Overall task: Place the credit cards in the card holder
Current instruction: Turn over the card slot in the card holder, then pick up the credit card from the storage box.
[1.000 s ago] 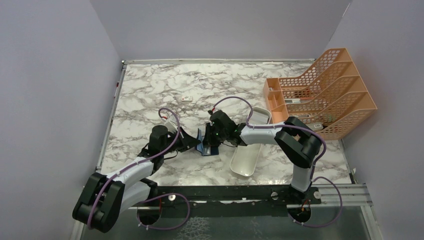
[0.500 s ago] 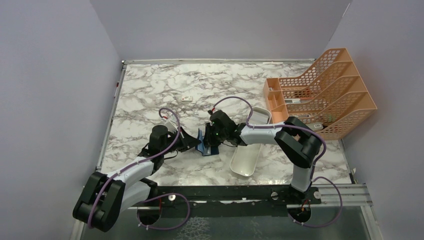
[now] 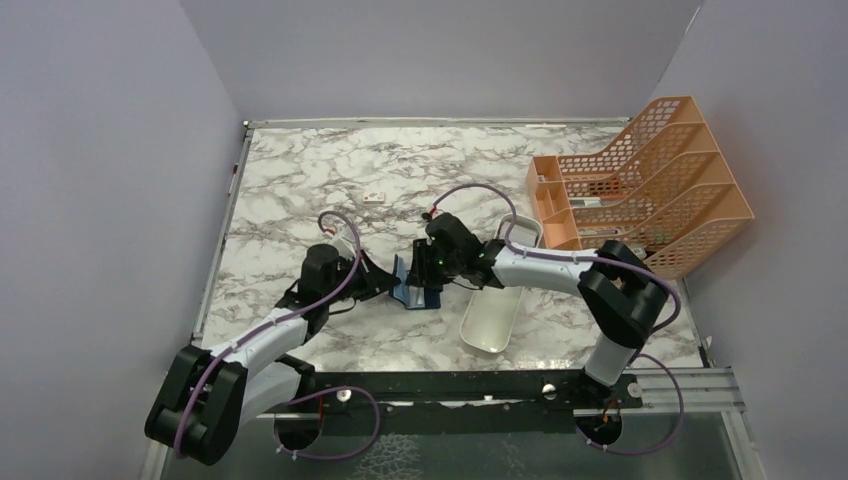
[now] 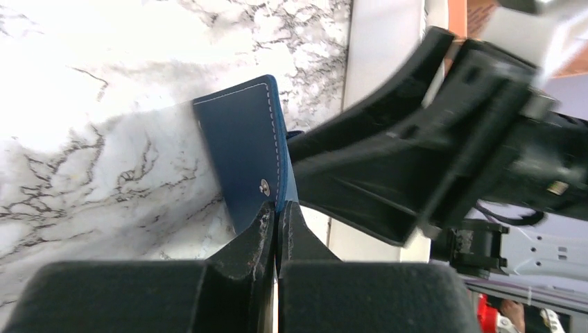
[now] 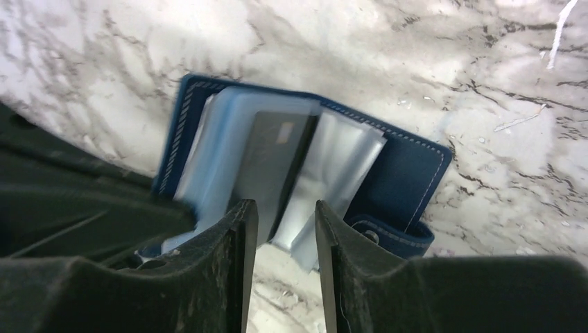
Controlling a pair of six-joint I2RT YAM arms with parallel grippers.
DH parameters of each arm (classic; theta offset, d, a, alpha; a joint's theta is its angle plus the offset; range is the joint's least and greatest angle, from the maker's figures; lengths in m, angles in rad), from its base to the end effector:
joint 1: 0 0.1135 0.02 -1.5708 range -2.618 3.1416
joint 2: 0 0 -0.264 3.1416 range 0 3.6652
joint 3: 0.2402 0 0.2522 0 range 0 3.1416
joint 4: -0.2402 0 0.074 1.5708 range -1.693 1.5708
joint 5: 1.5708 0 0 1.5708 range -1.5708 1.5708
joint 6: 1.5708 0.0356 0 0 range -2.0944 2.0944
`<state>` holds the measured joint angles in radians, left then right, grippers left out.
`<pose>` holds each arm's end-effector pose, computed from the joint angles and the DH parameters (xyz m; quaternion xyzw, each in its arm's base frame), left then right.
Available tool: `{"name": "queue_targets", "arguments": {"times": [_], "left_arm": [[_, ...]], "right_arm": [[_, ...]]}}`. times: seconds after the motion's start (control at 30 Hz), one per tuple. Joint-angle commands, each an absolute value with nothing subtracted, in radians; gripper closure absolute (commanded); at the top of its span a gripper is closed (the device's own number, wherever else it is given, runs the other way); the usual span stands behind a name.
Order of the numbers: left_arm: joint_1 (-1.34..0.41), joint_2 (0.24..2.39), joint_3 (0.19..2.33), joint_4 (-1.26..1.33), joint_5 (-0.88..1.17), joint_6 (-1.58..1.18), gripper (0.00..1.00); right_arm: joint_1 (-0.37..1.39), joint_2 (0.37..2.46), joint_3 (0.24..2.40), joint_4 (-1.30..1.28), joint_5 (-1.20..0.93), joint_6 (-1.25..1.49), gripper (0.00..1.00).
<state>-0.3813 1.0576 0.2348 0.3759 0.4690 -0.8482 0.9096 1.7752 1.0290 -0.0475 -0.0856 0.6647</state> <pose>0.1763 -0.0880 0.1590 -0.0699 0.8294 -0.4595 0.3100 0.2254 0.2946 0.1717 -0.1290 0.9157 0.2961 0.2391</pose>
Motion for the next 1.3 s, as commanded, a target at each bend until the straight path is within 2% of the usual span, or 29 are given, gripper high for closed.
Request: {"name": "queue_targets", "arguments": {"times": [0.0, 0.27, 0.43, 0.57, 0.77, 0.93, 1.1, 1.27], "left_arm": [[-0.383, 1.023, 0.342, 0.193, 0.377, -0.747, 1.00], [-0.387, 1.043, 0.466, -0.001, 0.295, -0.683, 1.00], [-0.393, 1.074, 0.475, -0.006, 0.298, -0.695, 1.00], [-0.394, 1.057, 0.424, 0.081, 0.344, -0.723, 1.00], [-0.394, 1.078, 0.308, 0.308, 0.465, -0.859, 1.00], [-0.392, 1.099, 0.305, 0.249, 0.435, -0.830, 1.00], [-0.391, 1.067, 0.313, 0.166, 0.389, -0.782, 0.94], [-0.392, 1.042, 0.345, 0.073, 0.342, -0.730, 0.79]], "right_arm": [[0.911, 1.672, 1.039, -0.083, -0.070, 0.671, 0.57], [0.912, 1.615, 1.030, -0.046, -0.127, 0.689, 0.47], [0.911, 1.639, 1.045, -0.067, -0.089, 0.690, 0.48], [0.911, 1.644, 1.070, -0.141, -0.020, 0.647, 0.52], [0.911, 1.549, 1.106, -0.271, 0.038, 0.443, 0.51], [0.894, 1.524, 1.147, -0.428, 0.208, 0.292, 0.51], [0.797, 1.502, 1.142, -0.495, 0.250, 0.187, 0.51], [0.740, 1.430, 1.070, -0.486, 0.234, -0.057, 0.49]]}}
